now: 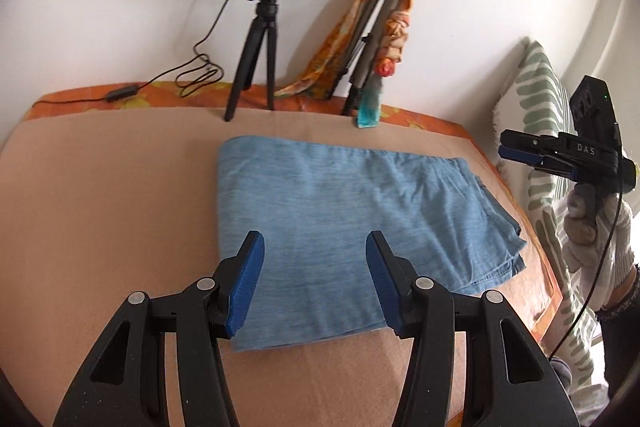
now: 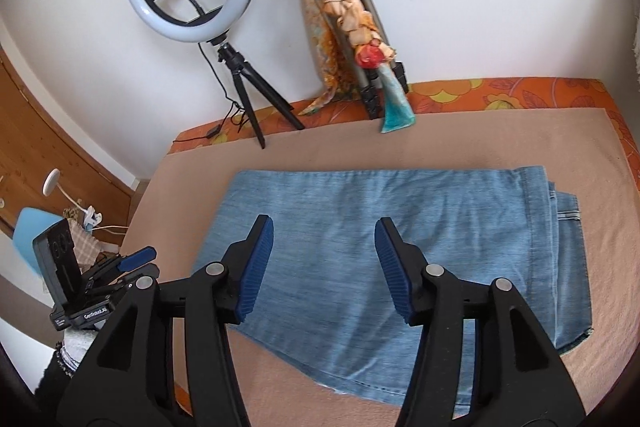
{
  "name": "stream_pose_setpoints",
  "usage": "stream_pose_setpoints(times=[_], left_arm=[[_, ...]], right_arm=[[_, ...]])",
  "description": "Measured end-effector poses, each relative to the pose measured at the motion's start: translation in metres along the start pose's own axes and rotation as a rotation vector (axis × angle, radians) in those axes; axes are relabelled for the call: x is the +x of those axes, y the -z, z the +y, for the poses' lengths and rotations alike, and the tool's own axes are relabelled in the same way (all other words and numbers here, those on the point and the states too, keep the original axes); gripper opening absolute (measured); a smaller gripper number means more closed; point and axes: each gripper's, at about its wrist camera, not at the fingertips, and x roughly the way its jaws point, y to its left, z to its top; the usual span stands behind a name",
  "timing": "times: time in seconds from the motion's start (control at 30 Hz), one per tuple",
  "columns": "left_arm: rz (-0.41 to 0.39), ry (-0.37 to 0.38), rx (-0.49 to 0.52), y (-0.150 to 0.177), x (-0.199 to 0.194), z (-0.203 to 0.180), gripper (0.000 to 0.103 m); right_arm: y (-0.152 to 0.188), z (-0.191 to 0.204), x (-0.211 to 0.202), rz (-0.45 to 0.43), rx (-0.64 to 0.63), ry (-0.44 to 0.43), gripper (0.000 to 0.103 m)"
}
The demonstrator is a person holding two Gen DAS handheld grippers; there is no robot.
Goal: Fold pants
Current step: 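Open both tools and release the folded jeans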
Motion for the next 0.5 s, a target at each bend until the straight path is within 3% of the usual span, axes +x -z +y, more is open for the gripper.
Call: stream_pose_setpoints(times=[0.13, 0.5], left_arm=[[0.024, 0.002, -0.081, 0.010, 0.009, 0.027, 0.052], [0.099, 0.112, -0.271, 0.043, 0.043, 0.071, 0.052]], right_arm=[[0.001, 0.030, 0.023, 0.037, -0.035, -0.012, 0.057], [0.006, 0.100, 0.114, 0.188, -0.091, -0.009, 0.058]])
